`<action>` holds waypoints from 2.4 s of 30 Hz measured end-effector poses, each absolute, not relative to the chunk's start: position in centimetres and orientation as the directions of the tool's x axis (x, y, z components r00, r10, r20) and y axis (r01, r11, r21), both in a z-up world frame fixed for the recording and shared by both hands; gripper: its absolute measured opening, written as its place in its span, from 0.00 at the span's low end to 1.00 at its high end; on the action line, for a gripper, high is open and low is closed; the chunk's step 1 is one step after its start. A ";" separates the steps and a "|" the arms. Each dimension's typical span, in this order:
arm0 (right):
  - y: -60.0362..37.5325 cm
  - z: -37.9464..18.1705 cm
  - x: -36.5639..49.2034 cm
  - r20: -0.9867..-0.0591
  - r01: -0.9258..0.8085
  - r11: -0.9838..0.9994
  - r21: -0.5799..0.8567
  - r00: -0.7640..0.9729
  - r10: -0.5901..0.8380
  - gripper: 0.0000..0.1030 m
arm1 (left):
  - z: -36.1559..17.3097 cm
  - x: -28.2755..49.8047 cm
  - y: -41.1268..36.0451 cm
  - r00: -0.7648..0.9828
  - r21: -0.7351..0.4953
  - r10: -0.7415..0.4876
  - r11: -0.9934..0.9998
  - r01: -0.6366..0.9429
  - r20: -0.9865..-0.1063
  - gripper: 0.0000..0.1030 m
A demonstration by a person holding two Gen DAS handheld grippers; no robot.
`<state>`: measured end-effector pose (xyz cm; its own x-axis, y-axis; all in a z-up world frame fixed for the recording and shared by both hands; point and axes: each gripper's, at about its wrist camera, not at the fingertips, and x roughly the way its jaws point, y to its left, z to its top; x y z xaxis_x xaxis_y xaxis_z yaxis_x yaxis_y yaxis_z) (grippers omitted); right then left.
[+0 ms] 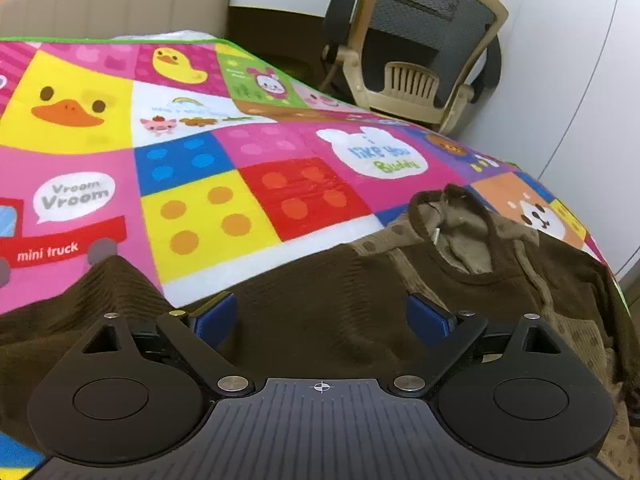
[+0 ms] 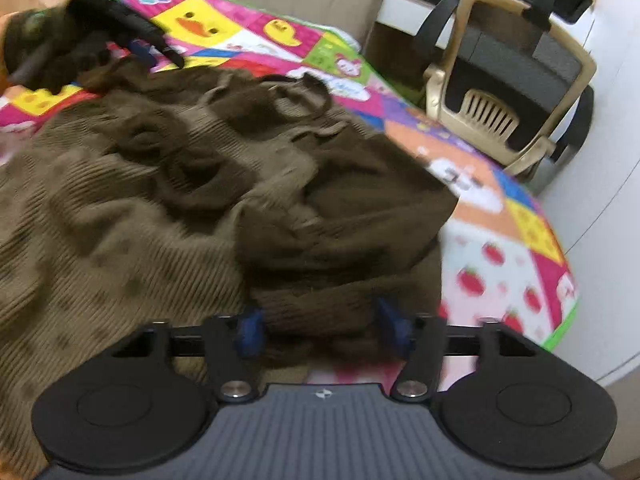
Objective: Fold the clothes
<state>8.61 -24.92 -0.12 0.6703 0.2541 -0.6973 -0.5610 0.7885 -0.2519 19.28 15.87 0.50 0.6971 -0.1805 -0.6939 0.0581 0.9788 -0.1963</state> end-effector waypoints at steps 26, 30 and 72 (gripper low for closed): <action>-23.4 2.0 20.7 -0.513 -0.321 0.946 0.049 0.804 0.300 0.55 | -0.5 16.0 19.4 0.720 -0.400 -0.142 0.894 -0.202 -0.680 0.10; -19.3 2.8 21.4 -0.542 -0.432 0.902 -0.020 0.763 0.353 0.34 | 0.1 15.7 21.6 0.738 -0.372 -0.072 0.894 -0.251 -0.671 0.10; -10.2 1.8 30.2 -0.624 -0.448 0.862 -0.236 0.750 0.219 0.52 | 1.7 13.1 12.6 0.677 -0.460 -0.500 0.849 0.260 -0.540 0.91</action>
